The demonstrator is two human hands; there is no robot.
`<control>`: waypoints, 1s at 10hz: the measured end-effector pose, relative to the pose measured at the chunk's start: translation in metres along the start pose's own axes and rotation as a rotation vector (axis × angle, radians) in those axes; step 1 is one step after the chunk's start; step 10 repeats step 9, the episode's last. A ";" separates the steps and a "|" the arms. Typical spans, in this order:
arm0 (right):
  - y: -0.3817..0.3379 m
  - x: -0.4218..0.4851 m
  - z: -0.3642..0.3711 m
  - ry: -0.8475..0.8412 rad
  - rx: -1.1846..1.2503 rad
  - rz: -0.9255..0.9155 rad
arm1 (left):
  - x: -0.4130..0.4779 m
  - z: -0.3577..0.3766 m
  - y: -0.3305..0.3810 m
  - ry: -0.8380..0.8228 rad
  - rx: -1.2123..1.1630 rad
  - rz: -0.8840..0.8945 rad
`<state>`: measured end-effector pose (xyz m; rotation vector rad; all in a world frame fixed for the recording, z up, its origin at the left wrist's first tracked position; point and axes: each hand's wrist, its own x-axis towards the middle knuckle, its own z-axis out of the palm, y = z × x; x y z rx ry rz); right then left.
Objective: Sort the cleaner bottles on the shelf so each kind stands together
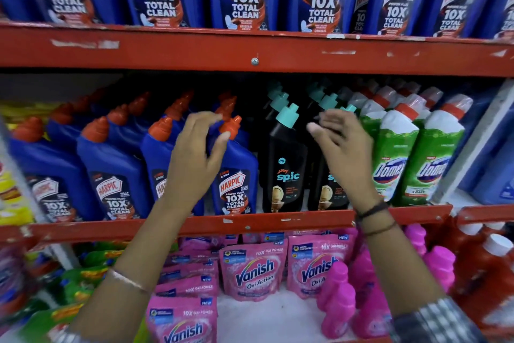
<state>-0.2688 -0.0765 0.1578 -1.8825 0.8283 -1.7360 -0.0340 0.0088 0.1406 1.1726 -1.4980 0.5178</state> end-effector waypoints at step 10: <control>-0.038 -0.008 0.025 0.084 -0.164 -0.009 | 0.026 -0.026 0.038 -0.160 0.145 -0.006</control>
